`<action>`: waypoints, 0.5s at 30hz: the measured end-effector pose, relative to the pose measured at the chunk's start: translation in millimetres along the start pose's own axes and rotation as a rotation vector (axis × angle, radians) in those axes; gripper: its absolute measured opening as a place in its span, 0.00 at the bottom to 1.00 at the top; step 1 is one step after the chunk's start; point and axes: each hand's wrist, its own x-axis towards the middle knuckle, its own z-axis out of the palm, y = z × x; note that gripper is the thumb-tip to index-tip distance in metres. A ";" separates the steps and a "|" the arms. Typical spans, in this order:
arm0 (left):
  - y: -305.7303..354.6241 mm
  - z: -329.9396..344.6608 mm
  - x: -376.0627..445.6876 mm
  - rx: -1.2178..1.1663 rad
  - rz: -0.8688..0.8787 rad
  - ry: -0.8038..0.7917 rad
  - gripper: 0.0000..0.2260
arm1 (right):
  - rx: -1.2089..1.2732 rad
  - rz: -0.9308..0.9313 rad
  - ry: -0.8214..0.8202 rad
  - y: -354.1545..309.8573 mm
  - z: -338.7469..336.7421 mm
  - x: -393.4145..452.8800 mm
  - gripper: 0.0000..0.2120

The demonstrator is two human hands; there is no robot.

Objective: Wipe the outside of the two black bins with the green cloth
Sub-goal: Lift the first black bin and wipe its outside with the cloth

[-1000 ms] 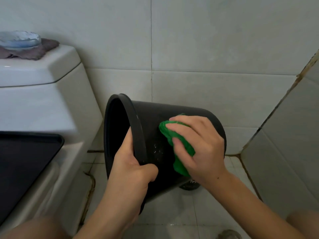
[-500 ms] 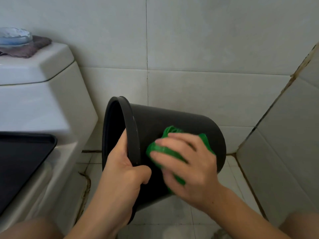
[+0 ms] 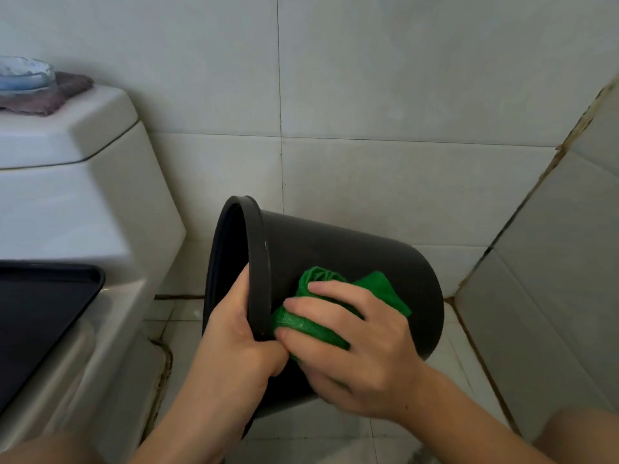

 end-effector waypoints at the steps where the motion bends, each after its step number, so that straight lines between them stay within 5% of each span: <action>1: -0.9 -0.2 0.0 0.005 -0.002 0.000 0.34 | -0.004 0.004 -0.008 5.4 -0.7 0.8 0.11; 11: 4.8 -2.5 -2.7 0.084 0.054 0.020 0.36 | -0.034 0.972 0.021 82.7 -14.2 -0.5 0.15; 15: 5.3 -3.1 -2.4 0.071 0.043 0.019 0.36 | -0.088 0.985 0.040 79.2 -11.9 -3.6 0.18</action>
